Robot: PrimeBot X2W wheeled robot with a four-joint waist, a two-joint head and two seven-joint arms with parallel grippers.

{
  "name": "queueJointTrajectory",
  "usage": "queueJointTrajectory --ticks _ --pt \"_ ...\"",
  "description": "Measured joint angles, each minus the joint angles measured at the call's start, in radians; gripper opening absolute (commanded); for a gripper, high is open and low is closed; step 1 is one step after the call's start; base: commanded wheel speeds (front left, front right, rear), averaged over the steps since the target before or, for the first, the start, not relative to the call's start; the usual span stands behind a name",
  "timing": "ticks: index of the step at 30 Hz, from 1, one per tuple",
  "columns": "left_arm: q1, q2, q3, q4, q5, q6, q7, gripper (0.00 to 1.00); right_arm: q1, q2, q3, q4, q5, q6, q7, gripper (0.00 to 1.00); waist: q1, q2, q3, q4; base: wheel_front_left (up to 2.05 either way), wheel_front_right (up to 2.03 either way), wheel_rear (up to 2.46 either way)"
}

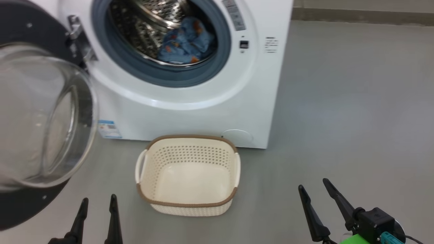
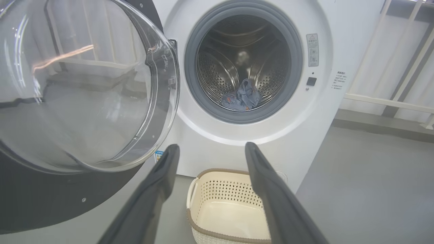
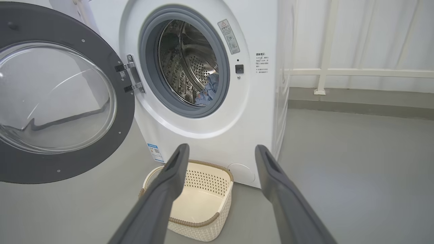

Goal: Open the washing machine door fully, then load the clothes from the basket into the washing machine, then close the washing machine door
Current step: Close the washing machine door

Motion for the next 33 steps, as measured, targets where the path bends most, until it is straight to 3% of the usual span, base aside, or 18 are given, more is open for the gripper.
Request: queueJointTrajectory --ticks 22,33 --pt "0.01 0.0 0.036 -0.019 0.026 0.001 0.0 1.0 -0.004 -0.001 0.061 0.017 0.01 0.0 -0.02 1.0 0.0 0.0 -0.003 0.33 0.0 0.0 0.0" --pt "0.029 -0.001 0.047 -0.065 0.015 0.035 0.0 1.0 -0.05 -0.003 0.099 0.049 0.008 0.0 -0.02 1.0 0.0 0.0 0.025 0.372 0.0 0.0 0.0"
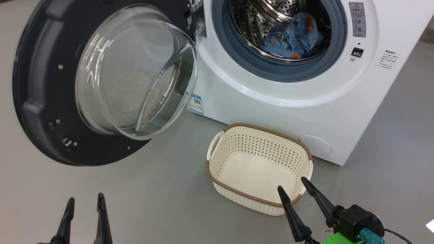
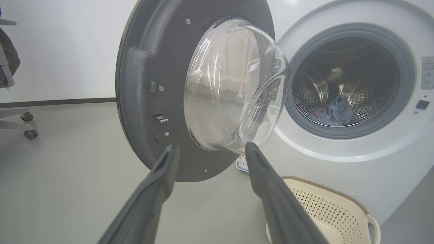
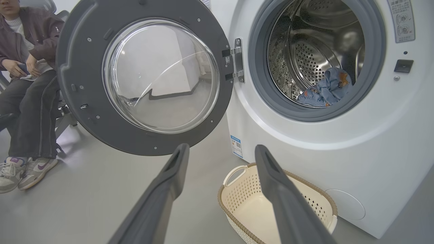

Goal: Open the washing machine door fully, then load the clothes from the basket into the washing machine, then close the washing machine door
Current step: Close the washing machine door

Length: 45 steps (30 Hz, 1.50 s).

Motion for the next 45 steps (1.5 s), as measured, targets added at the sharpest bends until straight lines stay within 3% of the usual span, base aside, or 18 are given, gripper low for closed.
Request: queueJointTrajectory --ticks 25,26,27,37,42,45 --pt "0.001 0.0 -0.001 -0.002 -0.003 0.008 0.0 1.0 -0.009 0.0 -0.003 0.009 -0.001 0.0 0.0 1.0 0.0 0.0 -0.015 -0.008 0.0 0.0 0.0" --pt "0.001 0.0 -0.001 -0.002 -0.003 0.008 0.0 0.6 -0.009 0.0 -0.003 0.009 -0.001 0.0 0.0 1.0 0.0 -0.0001 -0.014 -0.008 0.0 0.0 0.0" --pt "0.001 0.0 -0.001 -0.002 -0.006 0.008 0.0 0.0 -0.009 0.0 -0.003 0.009 -0.001 0.0 0.0 1.0 0.0 0.0 -0.014 -0.008 0.0 0.0 0.0" --pt "0.0 -0.002 0.031 -0.026 -0.049 -0.004 0.0 0.0 -0.007 0.0 -0.015 -0.007 -0.008 0.0 0.002 1.0 0.0 0.0 0.001 -0.009 0.0 0.0 0.0" --pt "-0.027 -0.001 0.152 -0.076 -0.113 -0.03 0.0 0.0 0.008 -0.001 -0.025 -0.041 -0.034 0.0 0.032 1.0 0.0 0.0 0.027 -0.012 0.0 0.0 0.0" --pt "-0.101 0.037 0.273 -0.104 -0.157 -0.058 0.0 0.0 0.007 -0.016 -0.024 -0.079 -0.058 0.0 0.063 1.0 0.0 0.0 0.06 -0.024 0.0 0.0 0.0"
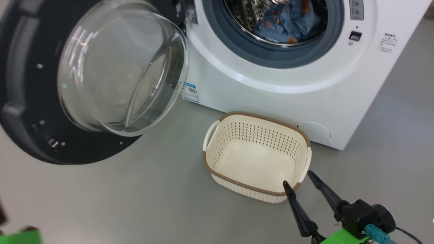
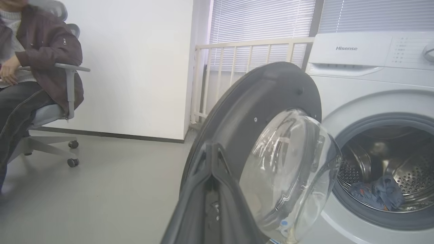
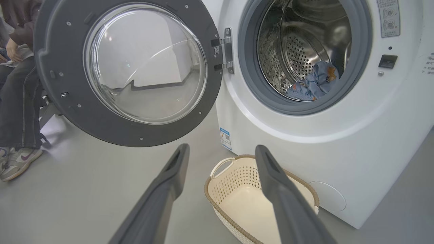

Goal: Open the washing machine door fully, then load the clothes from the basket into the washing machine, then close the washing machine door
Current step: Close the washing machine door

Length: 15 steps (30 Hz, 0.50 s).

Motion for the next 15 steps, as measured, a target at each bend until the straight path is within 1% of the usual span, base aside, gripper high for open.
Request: queueJointTrajectory --ticks 3,5,8,11,15 --pt "-0.063 0.058 0.084 0.017 -0.06 -0.018 0.0 0.0 -0.002 -0.014 0.0 -0.024 -0.005 0.0 0.016 1.0 0.0 0.0 0.028 -0.015 0.0 0.0 0.0" --pt "-0.114 0.098 0.139 0.054 -0.128 -0.024 0.004 0.0 -0.004 -0.025 0.0 -0.038 -0.007 0.0 0.028 1.0 0.0 0.0 0.048 -0.026 0.0 0.0 0.0" --pt "-0.212 0.152 0.209 0.13 -0.26 -0.041 0.054 0.0 -0.005 -0.04 0.0 -0.053 -0.012 0.0 0.038 1.0 0.0 0.0 0.077 -0.045 0.0 0.0 0.0" --pt "-0.308 0.214 0.27 0.248 -0.373 -0.042 0.128 0.0 -0.012 -0.055 0.001 -0.063 -0.014 0.0 0.046 1.0 0.0 0.0 0.101 -0.066 0.0 0.0 0.0" --pt "-0.439 0.289 0.344 0.447 -0.515 -0.038 0.228 0.0 -0.033 -0.067 0.005 -0.077 -0.014 0.0 0.054 1.0 0.0 0.0 0.127 -0.097 0.0 0.0 0.0"
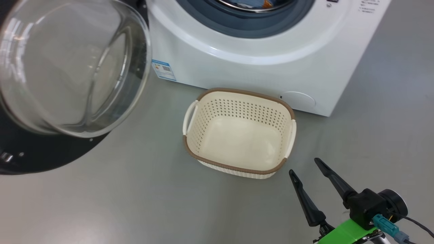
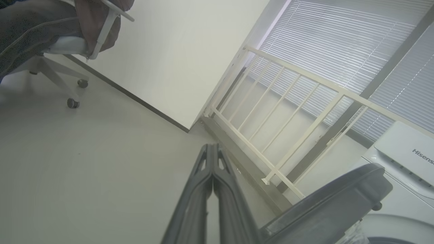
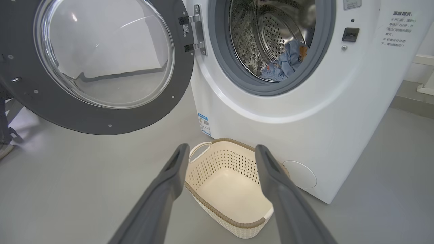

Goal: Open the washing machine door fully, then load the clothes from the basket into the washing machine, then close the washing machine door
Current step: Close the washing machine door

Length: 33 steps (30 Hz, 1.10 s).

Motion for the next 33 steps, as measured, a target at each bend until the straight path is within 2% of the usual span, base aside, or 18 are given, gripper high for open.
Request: queueJointTrajectory --ticks 6,9,12,21,33 --pt "-0.163 0.104 0.08 0.315 -0.204 0.001 0.194 0.0 -0.014 -0.006 0.004 -0.002 0.0 0.0 0.004 1.0 0.0 0.0 0.024 -0.046 0.0 0.0 0.0" --pt "-0.198 0.155 0.108 0.427 -0.251 0.016 0.262 0.0 -0.016 -0.006 0.006 -0.002 0.0 0.0 0.004 1.0 0.0 0.0 0.029 -0.067 0.0 0.0 0.0" --pt "-0.219 0.186 0.122 0.5 -0.261 0.017 0.274 0.0 -0.016 -0.006 0.006 -0.002 0.0 0.0 0.004 1.0 0.0 0.0 0.034 -0.085 0.0 0.0 0.0" --pt "-0.304 0.221 0.141 0.637 -0.312 0.015 0.329 0.0 -0.018 -0.005 0.006 -0.001 0.0 0.0 0.003 1.0 0.0 0.0 0.042 -0.105 0.0 0.0 0.0" --pt "-0.348 0.208 0.1 0.687 -0.354 -0.012 0.503 0.0 -0.019 -0.002 0.0 -0.002 0.0 0.0 0.002 1.0 0.0 0.0 0.046 -0.096 0.0 0.0 0.0"
